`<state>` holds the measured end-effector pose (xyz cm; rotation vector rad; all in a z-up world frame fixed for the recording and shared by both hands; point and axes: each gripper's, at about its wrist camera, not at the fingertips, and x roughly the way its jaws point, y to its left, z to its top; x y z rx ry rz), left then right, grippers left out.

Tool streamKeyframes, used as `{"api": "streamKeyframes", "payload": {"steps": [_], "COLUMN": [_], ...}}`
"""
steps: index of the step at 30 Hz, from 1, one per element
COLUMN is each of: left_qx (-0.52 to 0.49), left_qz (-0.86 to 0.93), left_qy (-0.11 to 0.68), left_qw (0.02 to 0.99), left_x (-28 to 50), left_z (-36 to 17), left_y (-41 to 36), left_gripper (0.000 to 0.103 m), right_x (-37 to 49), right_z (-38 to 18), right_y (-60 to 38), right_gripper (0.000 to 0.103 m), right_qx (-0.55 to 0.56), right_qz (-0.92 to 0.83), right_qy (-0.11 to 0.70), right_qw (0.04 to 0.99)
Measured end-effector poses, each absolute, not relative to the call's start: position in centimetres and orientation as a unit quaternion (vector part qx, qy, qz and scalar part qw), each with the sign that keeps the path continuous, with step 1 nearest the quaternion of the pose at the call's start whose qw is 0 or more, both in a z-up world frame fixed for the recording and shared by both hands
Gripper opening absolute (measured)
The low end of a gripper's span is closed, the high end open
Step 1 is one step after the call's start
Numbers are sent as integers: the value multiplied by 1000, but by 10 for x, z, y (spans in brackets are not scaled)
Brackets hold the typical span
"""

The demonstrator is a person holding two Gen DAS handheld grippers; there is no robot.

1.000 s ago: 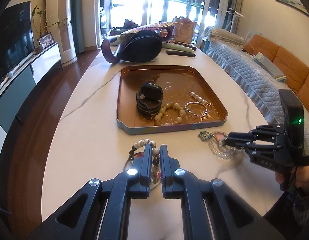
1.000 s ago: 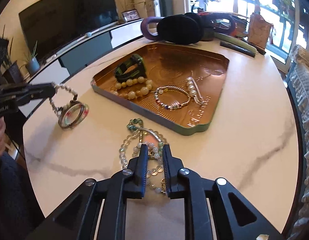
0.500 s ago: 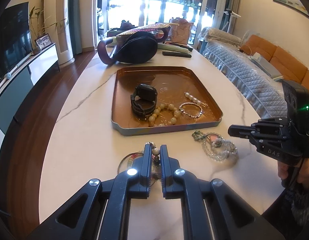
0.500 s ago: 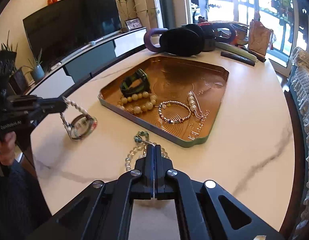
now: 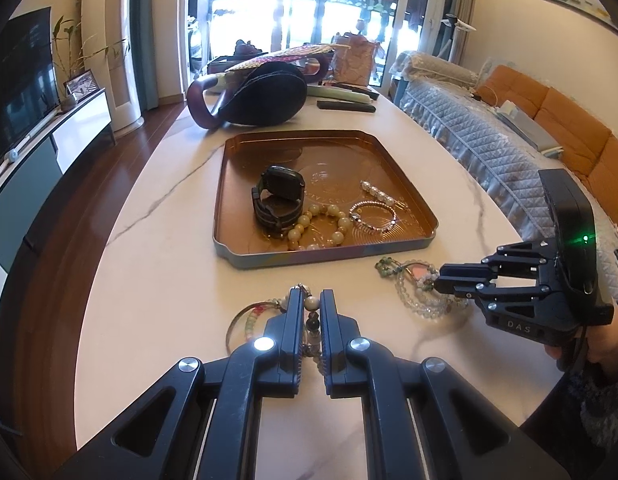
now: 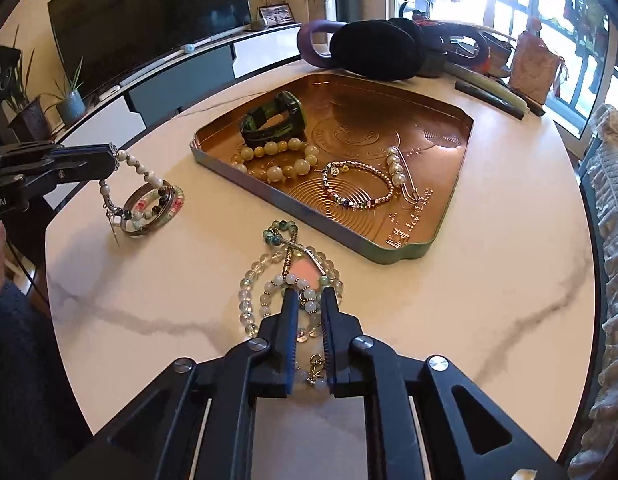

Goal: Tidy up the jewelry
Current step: 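Lift both held bracelets and carry them over the copper tray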

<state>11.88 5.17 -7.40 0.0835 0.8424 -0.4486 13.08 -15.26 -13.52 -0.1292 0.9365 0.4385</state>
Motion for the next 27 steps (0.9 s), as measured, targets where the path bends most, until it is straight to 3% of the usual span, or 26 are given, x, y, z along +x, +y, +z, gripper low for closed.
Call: {"api": "streamKeyframes", "payload": {"steps": [5,27], "left_qx": [41,15], "left_qz": [-217,-186], "left_qy": [408,337], "left_qw": [886,923], "left_x": [119,119], "left_z": [-75,-27], "left_y": [50,45], "left_gripper": [8,8], "right_x": [130,123], "right_z": [-135,-47], "right_y": [-151,-162], "right_gripper": [5,5], "right_qx": [-80,-23], "right_qz": [209,203], "right_qy": [446,334], "right_qw": [867,920]}}
